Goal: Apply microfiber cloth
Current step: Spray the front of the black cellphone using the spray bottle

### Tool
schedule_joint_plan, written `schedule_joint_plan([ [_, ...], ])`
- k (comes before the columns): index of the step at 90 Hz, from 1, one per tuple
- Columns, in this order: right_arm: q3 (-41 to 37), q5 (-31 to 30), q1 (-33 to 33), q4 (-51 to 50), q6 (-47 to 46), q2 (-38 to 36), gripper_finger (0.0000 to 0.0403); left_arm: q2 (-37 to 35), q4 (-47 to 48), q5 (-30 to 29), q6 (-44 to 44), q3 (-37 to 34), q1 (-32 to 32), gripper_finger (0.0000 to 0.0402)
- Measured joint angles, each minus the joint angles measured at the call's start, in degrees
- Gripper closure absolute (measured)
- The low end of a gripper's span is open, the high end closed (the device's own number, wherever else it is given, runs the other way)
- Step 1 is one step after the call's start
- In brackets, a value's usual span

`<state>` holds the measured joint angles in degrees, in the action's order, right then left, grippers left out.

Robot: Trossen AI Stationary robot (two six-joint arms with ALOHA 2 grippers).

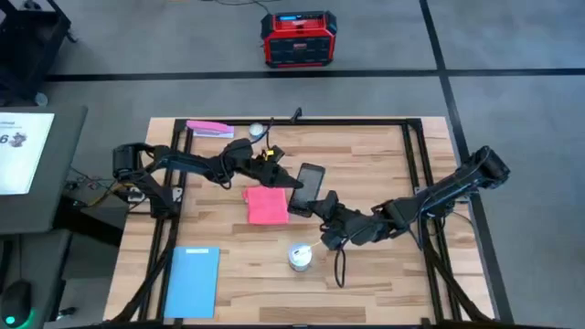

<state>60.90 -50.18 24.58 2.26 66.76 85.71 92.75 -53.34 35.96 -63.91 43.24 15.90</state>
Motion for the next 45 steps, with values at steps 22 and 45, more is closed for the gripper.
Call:
schedule_joint_plan([
  [22,0.0,-3.9,-1.0,0.4,-4.1,0.0,0.0269,0.1,-2.0,0.9,0.3,0.0,2.0,0.0386],
  [45,0.2,-10.0,-1.0,1.4,-7.1,-0.1,0.0172,0.2,-5.3,2.7,0.4,-0.1,3.9,0.0391],
])
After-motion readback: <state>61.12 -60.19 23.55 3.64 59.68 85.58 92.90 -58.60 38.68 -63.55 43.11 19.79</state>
